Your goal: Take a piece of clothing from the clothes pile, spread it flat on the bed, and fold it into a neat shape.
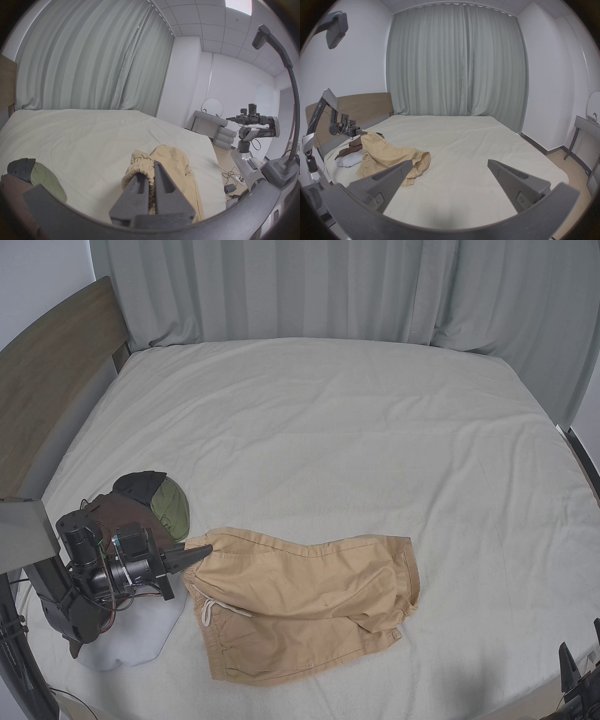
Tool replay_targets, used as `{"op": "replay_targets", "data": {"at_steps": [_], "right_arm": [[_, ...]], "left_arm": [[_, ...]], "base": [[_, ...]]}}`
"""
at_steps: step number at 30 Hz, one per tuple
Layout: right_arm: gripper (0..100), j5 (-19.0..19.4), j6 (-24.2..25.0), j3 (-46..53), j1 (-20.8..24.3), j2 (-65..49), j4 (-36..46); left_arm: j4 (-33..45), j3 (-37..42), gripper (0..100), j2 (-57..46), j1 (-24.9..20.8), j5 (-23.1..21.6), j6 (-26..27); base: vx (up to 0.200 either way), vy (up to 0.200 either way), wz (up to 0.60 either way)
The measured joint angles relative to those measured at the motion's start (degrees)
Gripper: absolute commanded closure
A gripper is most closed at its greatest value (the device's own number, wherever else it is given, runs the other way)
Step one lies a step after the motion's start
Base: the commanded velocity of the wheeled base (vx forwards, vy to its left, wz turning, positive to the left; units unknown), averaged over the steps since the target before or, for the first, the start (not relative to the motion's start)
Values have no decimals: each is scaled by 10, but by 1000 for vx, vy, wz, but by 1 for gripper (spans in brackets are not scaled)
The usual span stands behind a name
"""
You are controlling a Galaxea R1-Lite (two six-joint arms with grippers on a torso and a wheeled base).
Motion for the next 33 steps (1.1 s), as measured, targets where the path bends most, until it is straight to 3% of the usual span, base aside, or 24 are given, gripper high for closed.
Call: {"op": "replay_targets", "data": {"at_steps": [5, 15, 33], "right_arm": [[0, 7, -8, -7, 0, 0, -32], [0, 15, -1, -121, 21, 67, -74], [0, 140, 6, -114, 53, 285, -79]], "left_arm": [[0, -1, 100, 1, 0, 0, 0], [0, 0, 100, 2, 0, 0, 0], [0, 0, 100, 1, -1, 0, -1]], "base": [[0, 0, 0], [0, 0, 0], [0, 0, 0]]}}
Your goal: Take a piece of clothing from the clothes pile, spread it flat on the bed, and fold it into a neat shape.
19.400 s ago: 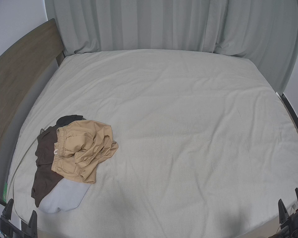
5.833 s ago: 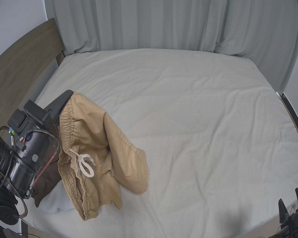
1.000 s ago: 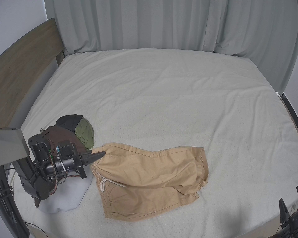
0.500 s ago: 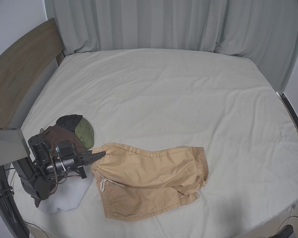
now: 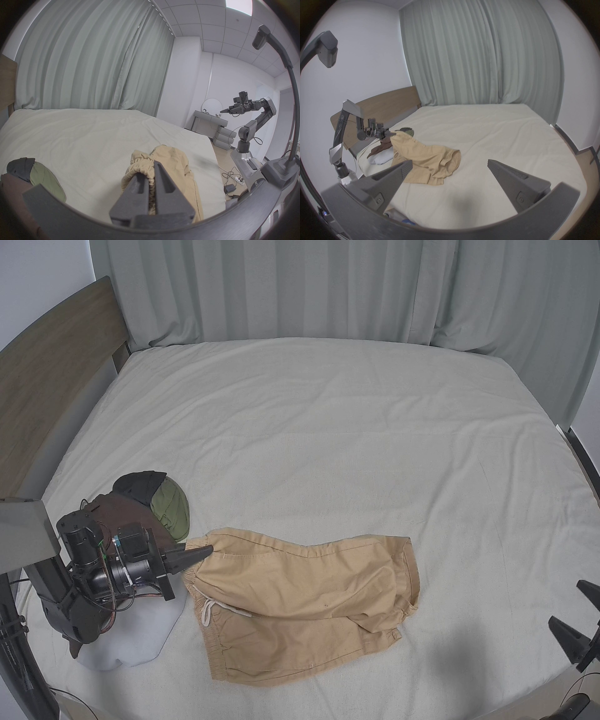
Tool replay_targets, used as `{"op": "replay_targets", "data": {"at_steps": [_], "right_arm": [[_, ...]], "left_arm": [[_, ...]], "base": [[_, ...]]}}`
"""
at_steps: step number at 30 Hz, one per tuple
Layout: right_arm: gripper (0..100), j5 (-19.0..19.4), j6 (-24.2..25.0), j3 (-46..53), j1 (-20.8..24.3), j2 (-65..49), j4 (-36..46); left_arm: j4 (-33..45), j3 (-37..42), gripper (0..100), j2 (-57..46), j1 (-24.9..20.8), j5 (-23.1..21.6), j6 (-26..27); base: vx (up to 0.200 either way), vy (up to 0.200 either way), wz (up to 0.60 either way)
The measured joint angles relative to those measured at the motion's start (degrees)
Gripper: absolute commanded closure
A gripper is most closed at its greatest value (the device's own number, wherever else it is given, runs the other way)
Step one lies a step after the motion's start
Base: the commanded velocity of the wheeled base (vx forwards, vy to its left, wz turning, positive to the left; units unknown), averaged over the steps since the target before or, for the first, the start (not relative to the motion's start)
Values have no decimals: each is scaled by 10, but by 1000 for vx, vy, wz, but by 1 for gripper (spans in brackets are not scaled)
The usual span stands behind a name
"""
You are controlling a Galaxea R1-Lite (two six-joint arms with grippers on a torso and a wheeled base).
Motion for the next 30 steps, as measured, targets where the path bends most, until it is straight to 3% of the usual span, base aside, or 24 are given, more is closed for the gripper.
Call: {"op": "replay_targets", "data": {"at_steps": [19, 30], "right_arm": [[0, 49, 3, -10, 37, 181, -12], [0, 75, 7, -45, 43, 303, -88]], "left_arm": [[0, 0, 100, -4, 0, 0, -1], [0, 0, 100, -5, 0, 0, -1]], "base": [[0, 0, 0], [0, 0, 0]]}}
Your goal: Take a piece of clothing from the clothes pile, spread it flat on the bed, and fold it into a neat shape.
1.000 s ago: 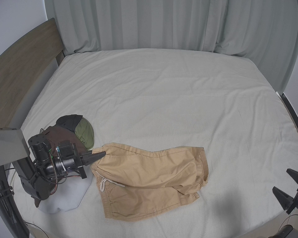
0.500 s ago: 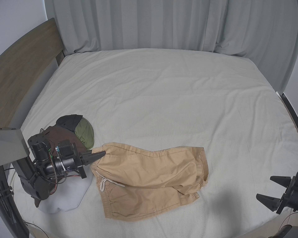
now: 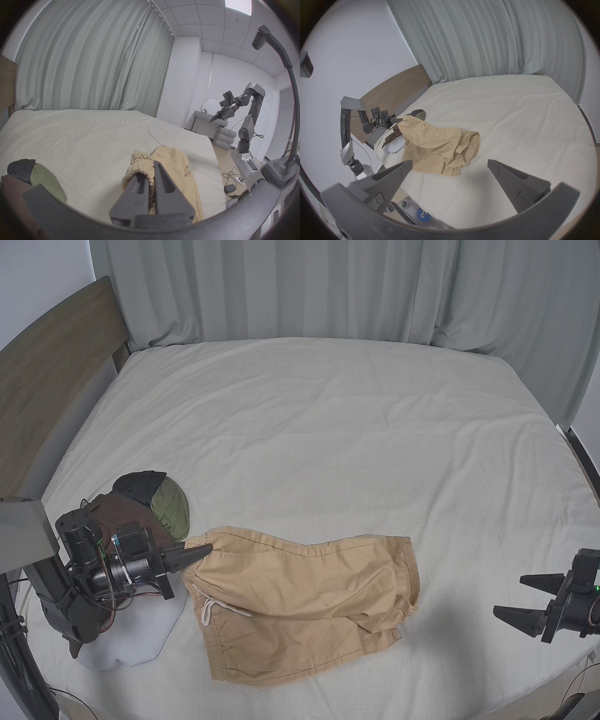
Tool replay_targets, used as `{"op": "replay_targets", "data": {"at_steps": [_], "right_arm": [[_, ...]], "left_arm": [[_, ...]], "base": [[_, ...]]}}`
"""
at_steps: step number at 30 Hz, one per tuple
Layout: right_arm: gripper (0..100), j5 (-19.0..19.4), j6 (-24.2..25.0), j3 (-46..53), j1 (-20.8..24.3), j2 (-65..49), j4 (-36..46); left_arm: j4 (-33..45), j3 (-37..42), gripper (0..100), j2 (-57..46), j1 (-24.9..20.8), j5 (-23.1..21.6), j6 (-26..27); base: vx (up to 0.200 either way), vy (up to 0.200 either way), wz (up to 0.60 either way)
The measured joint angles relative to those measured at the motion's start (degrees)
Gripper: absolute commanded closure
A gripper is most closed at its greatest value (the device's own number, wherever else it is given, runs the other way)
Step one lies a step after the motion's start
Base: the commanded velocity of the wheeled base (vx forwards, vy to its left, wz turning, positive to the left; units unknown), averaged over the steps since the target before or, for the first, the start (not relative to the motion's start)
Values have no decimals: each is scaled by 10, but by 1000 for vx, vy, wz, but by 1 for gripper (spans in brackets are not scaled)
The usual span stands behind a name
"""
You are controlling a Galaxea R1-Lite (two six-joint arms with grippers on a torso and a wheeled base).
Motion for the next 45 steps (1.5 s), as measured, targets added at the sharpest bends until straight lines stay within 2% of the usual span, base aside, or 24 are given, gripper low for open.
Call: {"op": "replay_targets", "data": {"at_steps": [6, 10, 15, 17, 26, 32, 45], "right_arm": [[0, 32, 25, -22, 1, 55, -29], [0, 54, 85, -31, 8, 77, -36], [0, 72, 190, -38, 24, 90, -70], [0, 75, 213, -40, 30, 95, -86], [0, 78, 221, -42, 39, 153, -127], [0, 78, 238, -41, 39, 197, -142], [0, 73, 332, -51, 35, 280, -226]], "left_arm": [[0, 0, 100, -1, 0, 0, 0], [0, 1, 100, -1, 1, 0, 0], [0, 5, 100, -2, 2, 0, 0], [0, 5, 100, -3, 2, 0, -2], [0, -45, 100, 0, 5, 12, -50], [0, -59, 100, 13, 3, 18, -54], [-1, -56, 100, 24, 12, 17, -51]], "base": [[0, 0, 0], [0, 0, 0], [0, 0, 0], [0, 0, 0], [0, 0, 0], [0, 0, 0], [0, 0, 0]]}}
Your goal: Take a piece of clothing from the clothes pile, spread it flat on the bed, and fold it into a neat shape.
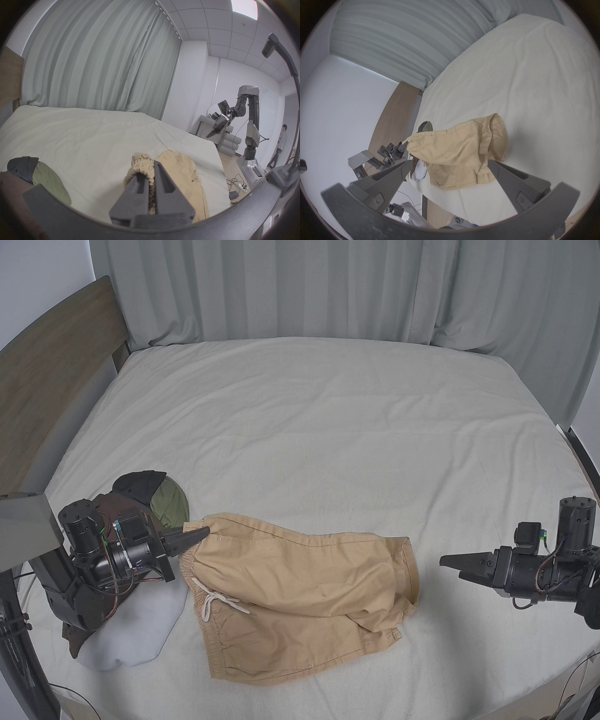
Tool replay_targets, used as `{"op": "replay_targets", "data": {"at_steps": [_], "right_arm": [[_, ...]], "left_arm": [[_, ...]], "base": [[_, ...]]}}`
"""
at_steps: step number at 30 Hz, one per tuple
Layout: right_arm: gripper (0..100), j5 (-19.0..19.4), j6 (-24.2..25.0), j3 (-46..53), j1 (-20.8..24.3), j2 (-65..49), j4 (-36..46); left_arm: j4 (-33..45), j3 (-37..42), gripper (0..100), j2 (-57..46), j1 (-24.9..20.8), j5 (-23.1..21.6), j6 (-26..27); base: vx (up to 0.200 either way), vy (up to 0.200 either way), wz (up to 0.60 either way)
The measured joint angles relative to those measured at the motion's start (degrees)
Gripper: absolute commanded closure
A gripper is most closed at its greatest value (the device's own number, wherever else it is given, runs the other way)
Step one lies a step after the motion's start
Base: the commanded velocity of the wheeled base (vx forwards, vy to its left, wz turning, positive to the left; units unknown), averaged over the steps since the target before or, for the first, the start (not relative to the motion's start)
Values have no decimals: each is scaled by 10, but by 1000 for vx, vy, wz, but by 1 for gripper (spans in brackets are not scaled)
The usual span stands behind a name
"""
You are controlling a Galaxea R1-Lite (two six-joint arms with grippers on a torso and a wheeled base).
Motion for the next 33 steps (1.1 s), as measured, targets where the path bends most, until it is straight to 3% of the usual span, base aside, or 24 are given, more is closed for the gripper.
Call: {"op": "replay_targets", "data": {"at_steps": [18, 25, 33], "right_arm": [[0, -73, 117, -16, 24, 180, -169], [0, -82, 172, -30, 36, 244, -244], [0, -90, 188, -45, 40, 312, -280]], "left_arm": [[0, 6, 100, -3, -1, 0, 3], [0, 7, 100, -4, -2, 0, 3], [0, 7, 100, -5, -2, 0, 3]], "base": [[0, 0, 0], [0, 0, 0], [0, 0, 0]]}}
